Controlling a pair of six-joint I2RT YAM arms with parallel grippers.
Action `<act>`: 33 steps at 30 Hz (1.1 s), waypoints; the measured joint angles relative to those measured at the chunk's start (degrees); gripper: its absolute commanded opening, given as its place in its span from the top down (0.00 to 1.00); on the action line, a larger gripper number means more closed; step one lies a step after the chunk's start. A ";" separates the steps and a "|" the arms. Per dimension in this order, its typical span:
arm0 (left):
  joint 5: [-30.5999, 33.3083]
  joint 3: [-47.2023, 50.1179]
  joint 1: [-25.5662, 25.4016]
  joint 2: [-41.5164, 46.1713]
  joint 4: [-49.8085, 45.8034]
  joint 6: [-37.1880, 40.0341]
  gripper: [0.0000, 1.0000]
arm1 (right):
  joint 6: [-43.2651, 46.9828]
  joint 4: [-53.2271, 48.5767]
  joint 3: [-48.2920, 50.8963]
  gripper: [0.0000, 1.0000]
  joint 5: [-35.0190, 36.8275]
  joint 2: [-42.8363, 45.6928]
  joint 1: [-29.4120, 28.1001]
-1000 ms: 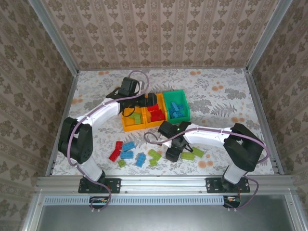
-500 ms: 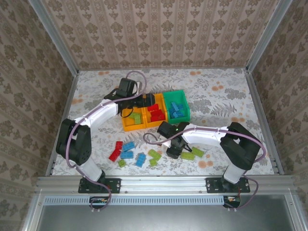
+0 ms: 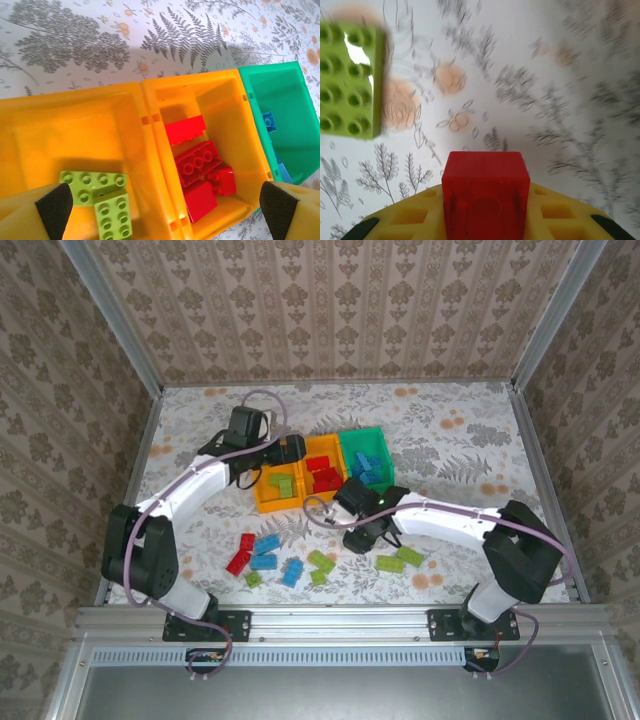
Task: Sort the legos into containers by color
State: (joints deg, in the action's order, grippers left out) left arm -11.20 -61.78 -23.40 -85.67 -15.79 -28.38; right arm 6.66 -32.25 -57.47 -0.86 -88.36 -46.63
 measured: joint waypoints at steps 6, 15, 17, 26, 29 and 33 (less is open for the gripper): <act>3.85 4.37 0.55 5.62 -1.38 -0.02 0.00 | -8.55 4.15 -5.29 0.74 -1.57 0.17 4.90; 8.20 13.35 1.01 13.33 -4.37 -1.90 0.00 | -23.52 5.64 -22.38 0.75 -3.34 -14.32 8.59; 9.03 15.02 1.01 15.06 -5.70 -2.36 0.00 | -25.64 5.05 -25.88 0.75 -3.65 -17.94 8.81; 13.11 23.39 1.01 23.96 -11.63 -8.22 0.00 | -32.02 0.79 -34.86 0.61 -3.82 -28.00 9.01; 13.49 25.40 1.01 25.49 -13.94 -10.36 0.00 | -32.87 -0.66 -35.60 0.50 -3.65 -28.98 9.01; 13.66 26.62 0.98 25.77 -16.70 -11.98 0.00 | -33.62 -1.38 -36.28 0.39 -3.69 -29.16 9.09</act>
State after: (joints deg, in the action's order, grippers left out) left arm 2.46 -35.16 -22.41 -59.90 -32.49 -40.36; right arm -26.96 -33.63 -93.76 -4.56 -117.51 -37.54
